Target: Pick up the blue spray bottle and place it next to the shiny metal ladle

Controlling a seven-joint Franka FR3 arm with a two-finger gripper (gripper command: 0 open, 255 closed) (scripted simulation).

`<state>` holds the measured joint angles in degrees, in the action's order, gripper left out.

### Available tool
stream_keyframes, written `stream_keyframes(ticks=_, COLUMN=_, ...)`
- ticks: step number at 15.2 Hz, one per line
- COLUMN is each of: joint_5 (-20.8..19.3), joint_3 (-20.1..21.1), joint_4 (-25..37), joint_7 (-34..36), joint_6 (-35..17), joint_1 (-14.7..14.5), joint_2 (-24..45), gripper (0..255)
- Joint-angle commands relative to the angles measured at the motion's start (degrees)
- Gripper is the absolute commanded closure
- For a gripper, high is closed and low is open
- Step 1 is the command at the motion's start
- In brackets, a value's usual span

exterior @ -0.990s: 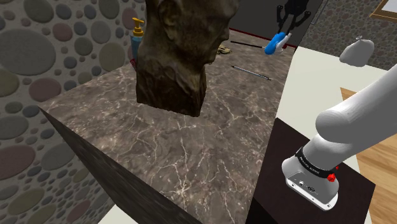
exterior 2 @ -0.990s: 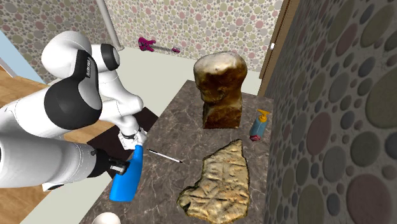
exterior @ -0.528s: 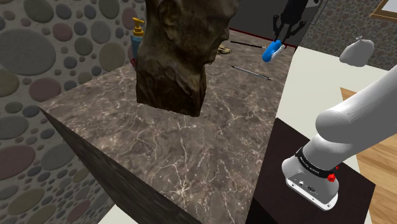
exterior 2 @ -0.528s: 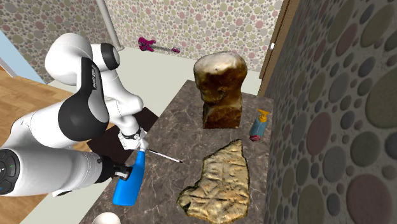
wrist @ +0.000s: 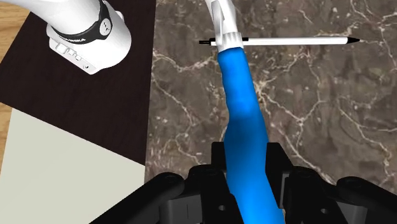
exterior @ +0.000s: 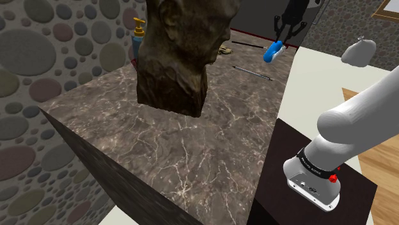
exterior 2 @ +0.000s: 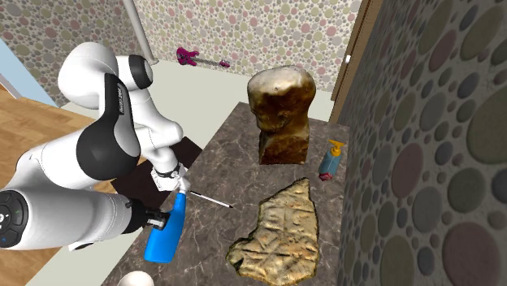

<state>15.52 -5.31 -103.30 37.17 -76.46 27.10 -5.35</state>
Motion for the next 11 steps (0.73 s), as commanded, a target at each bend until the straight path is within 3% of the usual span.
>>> stream_keyframes(ticks=1, joint_5=-0.07, joint_3=-0.03, joint_4=-0.14, joint_7=0.0, joint_6=-0.19, joint_1=0.03, joint_2=0.13, gripper=0)
stream_keyframes(ticks=6, joint_5=-0.07, joint_3=-0.04, joint_4=-0.02, joint_7=-0.01, joint_6=-0.16, joint_1=0.04, joint_2=0.22, gripper=0)
stream_keyframes(ticks=10, joint_5=0.2, joint_3=-1.12, joint_4=11.81, joint_7=0.06, joint_6=7.45, joint_1=0.89, joint_2=4.73, gripper=0)
stream_keyframes(ticks=11, joint_5=0.2, joint_3=-1.11, joint_4=11.81, joint_7=0.06, joint_6=7.45, joint_1=0.9, joint_2=4.73, gripper=0)
